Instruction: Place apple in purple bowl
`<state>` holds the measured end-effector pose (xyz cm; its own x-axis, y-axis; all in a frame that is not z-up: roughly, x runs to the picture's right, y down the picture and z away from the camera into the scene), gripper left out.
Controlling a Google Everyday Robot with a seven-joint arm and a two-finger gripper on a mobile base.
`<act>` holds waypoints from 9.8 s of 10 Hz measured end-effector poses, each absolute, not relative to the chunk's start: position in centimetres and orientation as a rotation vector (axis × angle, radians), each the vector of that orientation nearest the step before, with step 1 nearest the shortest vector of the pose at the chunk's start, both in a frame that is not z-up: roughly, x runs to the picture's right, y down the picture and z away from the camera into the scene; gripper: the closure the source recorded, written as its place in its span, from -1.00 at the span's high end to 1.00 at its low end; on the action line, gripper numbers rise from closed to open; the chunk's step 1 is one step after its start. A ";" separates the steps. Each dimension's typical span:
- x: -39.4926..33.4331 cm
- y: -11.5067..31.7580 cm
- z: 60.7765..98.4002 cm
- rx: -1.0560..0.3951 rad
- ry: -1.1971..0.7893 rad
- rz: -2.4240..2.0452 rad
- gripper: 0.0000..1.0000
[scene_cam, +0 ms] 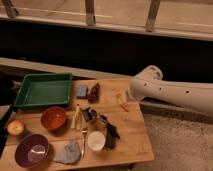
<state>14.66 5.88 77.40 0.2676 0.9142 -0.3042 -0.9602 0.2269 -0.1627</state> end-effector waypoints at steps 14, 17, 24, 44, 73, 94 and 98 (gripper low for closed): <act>-13.4 4.3 70.4 -0.422 -0.109 0.828 0.50; -13.0 4.4 70.4 -0.423 -0.103 0.833 0.50; -23.8 8.1 72.0 -0.514 -0.083 0.766 0.50; -37.0 13.1 71.0 -0.697 -0.229 0.589 0.50; -44.7 16.7 75.2 -0.917 -0.399 0.497 -0.89; -32.0 14.7 71.4 -0.861 -0.336 0.543 -1.00; -32.3 19.5 69.3 -0.921 -0.310 0.468 -1.00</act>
<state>-32.31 19.48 69.33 0.8572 0.5118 0.0579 -0.2527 0.5159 -0.8185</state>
